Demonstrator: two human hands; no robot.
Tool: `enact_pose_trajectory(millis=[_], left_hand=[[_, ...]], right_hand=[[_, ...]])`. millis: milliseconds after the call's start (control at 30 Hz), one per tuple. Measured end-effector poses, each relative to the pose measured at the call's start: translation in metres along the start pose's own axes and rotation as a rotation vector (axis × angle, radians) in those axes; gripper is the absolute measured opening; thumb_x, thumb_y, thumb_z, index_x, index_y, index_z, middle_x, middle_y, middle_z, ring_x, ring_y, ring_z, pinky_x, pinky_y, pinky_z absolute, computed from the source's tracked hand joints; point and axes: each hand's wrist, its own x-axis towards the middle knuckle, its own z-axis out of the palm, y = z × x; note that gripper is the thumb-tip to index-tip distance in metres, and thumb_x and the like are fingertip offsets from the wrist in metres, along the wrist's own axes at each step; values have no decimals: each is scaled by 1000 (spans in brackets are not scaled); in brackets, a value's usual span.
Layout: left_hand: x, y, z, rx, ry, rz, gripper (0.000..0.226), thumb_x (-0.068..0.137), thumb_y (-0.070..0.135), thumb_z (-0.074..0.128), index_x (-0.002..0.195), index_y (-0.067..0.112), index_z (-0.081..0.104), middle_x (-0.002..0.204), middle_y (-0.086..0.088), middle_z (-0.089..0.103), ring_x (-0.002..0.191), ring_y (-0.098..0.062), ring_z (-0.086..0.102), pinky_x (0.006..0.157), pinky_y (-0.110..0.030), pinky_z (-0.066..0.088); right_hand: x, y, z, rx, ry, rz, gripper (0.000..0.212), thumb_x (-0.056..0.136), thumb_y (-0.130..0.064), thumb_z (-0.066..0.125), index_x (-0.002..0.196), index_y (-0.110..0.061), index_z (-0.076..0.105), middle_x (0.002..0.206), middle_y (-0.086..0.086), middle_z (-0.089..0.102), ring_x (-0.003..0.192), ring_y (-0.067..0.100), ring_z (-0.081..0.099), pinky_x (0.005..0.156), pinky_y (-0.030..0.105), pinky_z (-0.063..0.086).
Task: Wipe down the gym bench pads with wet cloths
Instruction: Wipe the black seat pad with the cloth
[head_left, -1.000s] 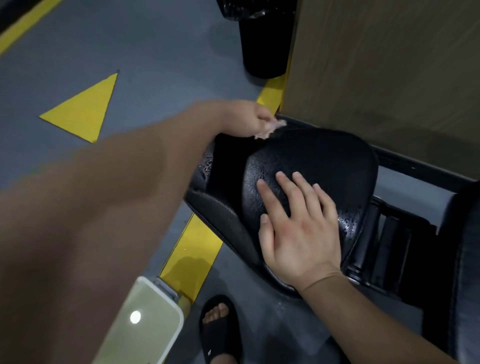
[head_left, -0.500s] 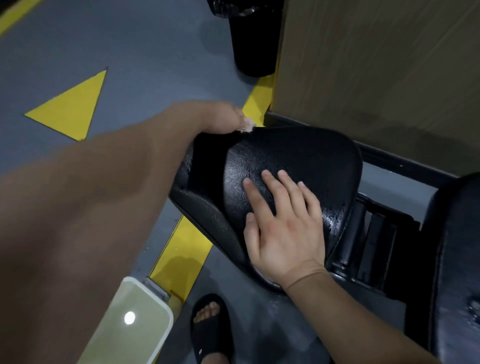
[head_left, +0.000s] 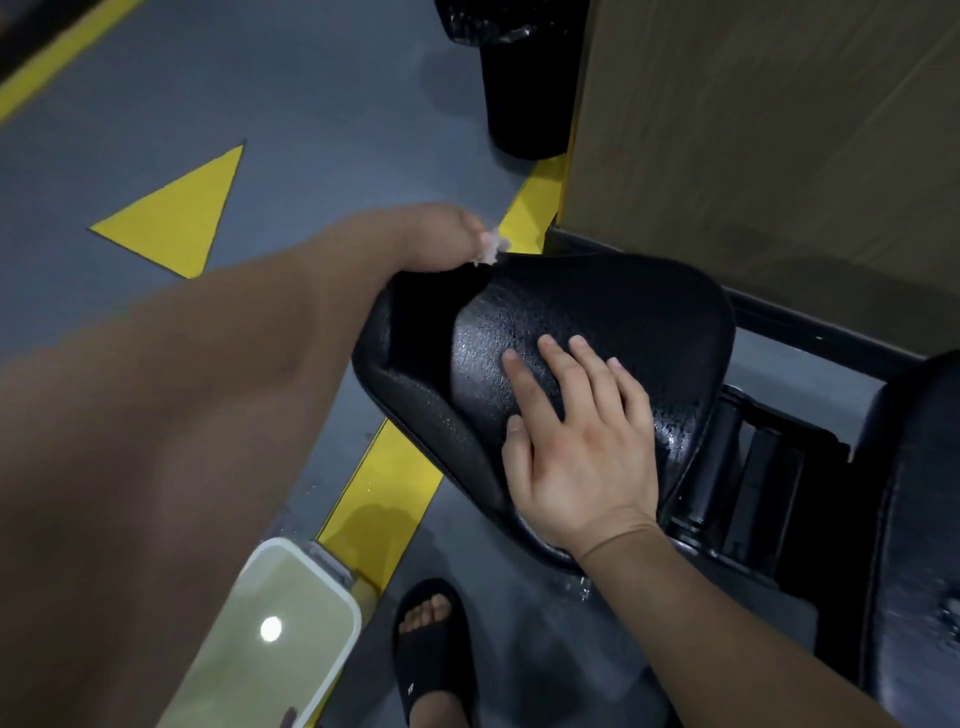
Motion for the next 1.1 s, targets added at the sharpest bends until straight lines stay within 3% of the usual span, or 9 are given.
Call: enact_pose_trajectory(millis=[100,333,433,533,633,867,933,1000,1100], left_hand=[[-20,-25,9,-107,133,-77,44,111,38,36,143,15,55,142,-8,58,131,-22,51,99,-22,35],[-72,-65,59,-487,319,-330,46,110,45,35,127,10,60,124,-14,65,117,-30,59,104,-35,44],[-101,-67,78,-575,329,-428,49,109,50,30,122,12,59,107,-13,64,95,-28,60,91,-36,48],[-126,-59,96,-651,294,-482,36,111,41,31,97,19,55,90,-4,57,79,-22,56,72,-28,50],[-140,-55,117,-882,231,-524,35,111,36,36,82,24,51,86,2,56,77,-16,57,78,-33,55],[-121,-32,150,-1323,577,-612,42,109,44,35,106,10,60,85,-16,63,76,-32,61,71,-34,49],[-117,-20,171,-1366,683,-540,60,103,54,35,127,2,53,124,-24,64,112,-44,62,97,-54,51],[-113,-14,192,-1410,720,-502,85,89,65,36,144,-1,38,148,-24,49,135,-45,47,112,-67,36],[-130,12,207,-1476,695,-503,77,93,56,37,151,6,34,151,-20,47,139,-39,46,118,-58,35]], right_hand=[[-1,-1,0,9,22,0,52,94,-35,48,144,-25,57,152,6,50,146,29,39,121,48,25],[-1,-2,1,-4,29,4,51,95,-36,45,144,-26,57,152,7,50,145,29,39,120,48,25],[-2,-2,0,-19,28,-1,51,96,-36,44,145,-26,56,153,6,49,146,28,37,121,48,23],[-3,-3,1,-30,32,-5,51,97,-37,43,146,-27,55,153,6,48,146,28,37,121,48,23],[-3,-2,2,-23,48,-10,51,97,-36,44,145,-26,55,152,7,49,146,29,38,121,48,24],[-3,-1,4,-58,29,-18,52,98,-38,41,148,-28,51,154,5,47,147,27,35,121,48,22],[-3,-1,4,-75,20,-14,53,98,-38,41,149,-29,50,154,5,47,147,27,35,121,47,22],[-4,-2,4,-80,9,-9,53,98,-38,40,149,-30,49,154,5,46,148,27,34,121,47,21],[-4,-2,5,-94,-23,-11,55,98,-40,37,151,-31,46,156,5,44,148,27,31,122,47,19]])
